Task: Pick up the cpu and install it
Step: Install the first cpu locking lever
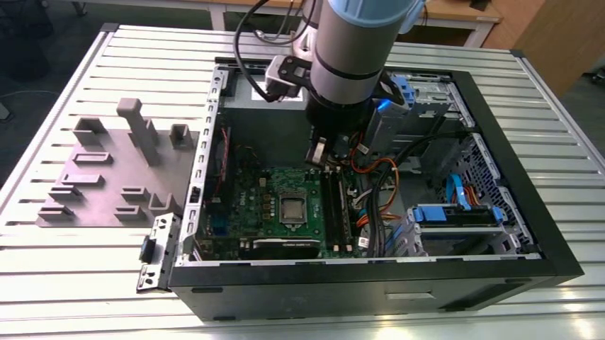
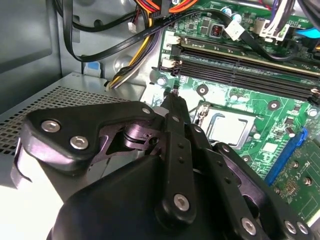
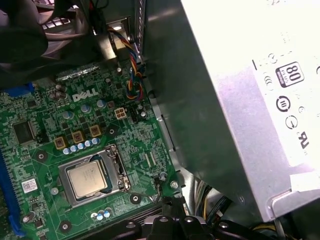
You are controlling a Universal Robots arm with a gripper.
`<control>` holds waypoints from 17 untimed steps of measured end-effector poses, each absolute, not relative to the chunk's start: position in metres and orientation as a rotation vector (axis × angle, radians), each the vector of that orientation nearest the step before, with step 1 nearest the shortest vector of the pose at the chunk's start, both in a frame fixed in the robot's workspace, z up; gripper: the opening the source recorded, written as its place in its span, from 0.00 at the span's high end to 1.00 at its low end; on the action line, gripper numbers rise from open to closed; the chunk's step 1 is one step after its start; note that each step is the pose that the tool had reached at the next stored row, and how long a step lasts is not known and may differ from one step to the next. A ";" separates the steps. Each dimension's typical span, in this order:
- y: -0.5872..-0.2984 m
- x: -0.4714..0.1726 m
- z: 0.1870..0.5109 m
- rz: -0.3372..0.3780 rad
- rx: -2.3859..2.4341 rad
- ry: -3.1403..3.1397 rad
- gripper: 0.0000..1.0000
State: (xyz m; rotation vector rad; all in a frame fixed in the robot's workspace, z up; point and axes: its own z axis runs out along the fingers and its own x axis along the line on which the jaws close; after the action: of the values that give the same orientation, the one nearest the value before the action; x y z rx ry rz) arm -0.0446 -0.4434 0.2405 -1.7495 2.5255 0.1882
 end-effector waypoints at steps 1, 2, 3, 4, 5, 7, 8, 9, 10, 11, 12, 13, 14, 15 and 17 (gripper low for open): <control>-0.443 -0.045 0.240 0.188 -1.750 2.525 0.89; -0.443 -0.045 0.240 0.188 -1.751 2.525 0.89; -0.443 -0.045 0.240 0.188 -1.751 2.524 0.89; -0.443 -0.045 0.239 0.188 -1.752 2.524 0.89; -0.443 -0.045 0.239 0.189 -1.753 2.523 0.89; -0.443 -0.045 0.239 0.189 -1.758 2.520 0.89; -0.443 -0.045 0.238 0.189 -1.760 2.519 0.89; -0.443 -0.045 0.238 0.188 -1.762 2.518 0.89; -0.443 -0.045 0.238 0.188 -1.764 2.517 0.89; -0.443 -0.045 0.238 0.187 -1.766 2.516 0.89; -0.444 -0.045 0.238 0.185 -1.769 2.516 0.89; -0.444 -0.046 0.238 0.182 -1.772 2.515 0.89; -0.444 -0.046 0.238 0.179 -1.775 2.515 0.89; -0.444 -0.047 0.238 0.176 -1.778 2.515 0.89; -0.445 -0.047 0.238 0.171 -1.782 2.516 0.89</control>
State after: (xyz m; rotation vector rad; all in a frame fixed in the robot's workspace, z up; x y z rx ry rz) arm -0.0471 -0.4454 0.2382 -1.7822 2.5157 0.1712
